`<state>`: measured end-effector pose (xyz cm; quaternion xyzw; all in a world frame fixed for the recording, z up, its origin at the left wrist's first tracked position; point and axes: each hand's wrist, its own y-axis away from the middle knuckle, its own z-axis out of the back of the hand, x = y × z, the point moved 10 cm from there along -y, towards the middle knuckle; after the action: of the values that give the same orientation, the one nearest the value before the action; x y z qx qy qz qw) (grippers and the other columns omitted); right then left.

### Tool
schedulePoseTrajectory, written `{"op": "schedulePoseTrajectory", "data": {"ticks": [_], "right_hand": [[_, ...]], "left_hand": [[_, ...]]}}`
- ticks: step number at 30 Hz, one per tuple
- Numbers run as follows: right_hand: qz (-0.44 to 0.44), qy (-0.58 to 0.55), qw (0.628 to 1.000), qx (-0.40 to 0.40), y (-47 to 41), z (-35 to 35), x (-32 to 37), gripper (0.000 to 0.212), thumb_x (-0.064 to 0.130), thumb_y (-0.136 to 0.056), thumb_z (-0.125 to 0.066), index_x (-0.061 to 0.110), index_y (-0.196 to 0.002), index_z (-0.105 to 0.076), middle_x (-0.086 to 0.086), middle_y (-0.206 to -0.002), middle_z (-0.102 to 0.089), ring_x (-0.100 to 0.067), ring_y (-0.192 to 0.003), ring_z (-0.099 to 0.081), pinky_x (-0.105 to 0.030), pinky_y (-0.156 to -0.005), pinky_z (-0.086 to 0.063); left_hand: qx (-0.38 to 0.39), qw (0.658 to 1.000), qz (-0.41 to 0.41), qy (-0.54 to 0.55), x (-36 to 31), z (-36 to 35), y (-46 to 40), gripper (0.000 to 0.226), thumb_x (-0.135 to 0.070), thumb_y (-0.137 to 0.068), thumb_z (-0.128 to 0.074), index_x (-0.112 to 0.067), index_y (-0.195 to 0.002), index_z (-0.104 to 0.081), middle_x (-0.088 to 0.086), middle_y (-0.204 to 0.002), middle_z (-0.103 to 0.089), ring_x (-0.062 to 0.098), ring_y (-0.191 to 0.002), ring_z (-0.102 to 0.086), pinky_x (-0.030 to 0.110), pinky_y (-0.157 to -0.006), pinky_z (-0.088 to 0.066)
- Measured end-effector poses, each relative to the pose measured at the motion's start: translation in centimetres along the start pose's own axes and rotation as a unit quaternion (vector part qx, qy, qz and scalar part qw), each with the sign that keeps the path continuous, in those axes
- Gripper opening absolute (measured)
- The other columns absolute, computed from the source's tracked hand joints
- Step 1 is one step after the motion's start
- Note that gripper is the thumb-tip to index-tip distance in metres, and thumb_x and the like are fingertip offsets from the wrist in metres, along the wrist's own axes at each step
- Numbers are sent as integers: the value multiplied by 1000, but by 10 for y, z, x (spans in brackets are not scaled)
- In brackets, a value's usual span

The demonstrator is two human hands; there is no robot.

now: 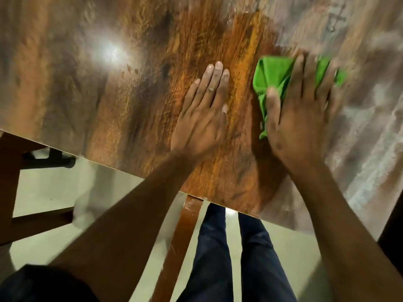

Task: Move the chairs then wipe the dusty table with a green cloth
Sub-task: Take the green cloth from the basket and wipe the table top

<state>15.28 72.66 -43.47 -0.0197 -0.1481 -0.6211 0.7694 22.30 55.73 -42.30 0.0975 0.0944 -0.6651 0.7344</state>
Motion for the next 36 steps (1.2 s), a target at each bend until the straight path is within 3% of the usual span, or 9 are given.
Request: {"op": "schedulePoseTrajectory", "data": {"ticks": [2, 6, 10, 13, 17, 24, 28, 31, 36], "right_hand": [[-6, 4, 1000, -19, -34, 11, -2, 70, 52, -112, -14, 13, -170, -9, -5, -178, -4, -38, -164, 2, -56, -132, -6], [7, 21, 999, -34, 16, 5, 1, 63, 39, -114, -24, 14, -170, -11, -6, -178, -6, -35, -164, 0, -54, -131, -9], [2, 21, 998, 57, 115, -21, 36, 68, 44, -113, -30, 15, -170, -7, -5, -178, 3, -35, -164, 8, -55, -132, -5], [88, 19, 989, 120, 166, -46, 80, 71, 44, -112, -36, 18, -170, -5, -2, -178, 11, -36, -163, 10, -52, -132, -4], [147, 51, 977, 147, 188, -41, 47, 77, 41, -109, -47, 23, -170, -5, 4, -178, 7, -29, -165, 2, -50, -132, -14], [-18, 12, 998, 65, 128, -3, -21, 69, 39, -111, -37, 18, -170, -8, 0, -179, 3, -26, -165, 6, -55, -131, -16], [-30, 11, 999, -11, 22, 14, -32, 72, 53, -112, -29, 15, -170, -11, -3, -179, -3, -30, -165, 4, -50, -133, -3], [-29, 14, 998, -52, -28, 21, -41, 69, 50, -112, -27, 12, -169, -19, -6, -177, -14, -34, -164, -6, -51, -131, -9], [-19, 20, 999, -33, 34, 15, -27, 64, 39, -113, -30, 12, -169, -16, -6, -178, -9, -33, -165, 0, -52, -131, -8]], "left_hand": [[10, 1000, 6, 19, 3, -5, -1, 60, -19, -112, -33, -3, -168, -19, 15, -177, -15, 26, -166, -11, 46, -134, -14], [18, 999, 0, 30, 0, -4, -4, 60, -19, -112, -31, -3, -168, -18, 15, -177, -13, 27, -166, -10, 46, -134, -12], [0, 998, 1, 63, 0, -1, -2, 57, -17, -112, -31, -2, -167, -24, 15, -176, -20, 28, -165, -15, 48, -133, -16], [-27, 997, -6, 70, 1, 4, -4, 55, -14, -112, -34, -1, -165, -29, 16, -174, -25, 29, -164, -20, 49, -132, -19], [-19, 998, -5, 58, 0, 3, -5, 56, -16, -112, -34, -3, -166, -27, 14, -175, -23, 26, -165, -16, 46, -133, -15], [-17, 998, -5, 60, 0, 1, -5, 58, -18, -111, -32, -4, -167, -25, 13, -176, -21, 25, -165, -14, 43, -134, -12], [-18, 998, -3, 52, 1, 1, -3, 58, -19, -112, -31, -4, -167, -24, 13, -176, -20, 24, -165, -13, 43, -134, -11], [-20, 998, -4, 55, 0, -1, -1, 58, -20, -112, -31, -4, -168, -22, 13, -176, -19, 23, -165, -12, 39, -134, -7], [-29, 998, 0, 51, 1, 3, -1, 58, -21, -113, -31, -5, -168, -22, 12, -177, -19, 24, -165, -13, 36, -134, -4]]}}
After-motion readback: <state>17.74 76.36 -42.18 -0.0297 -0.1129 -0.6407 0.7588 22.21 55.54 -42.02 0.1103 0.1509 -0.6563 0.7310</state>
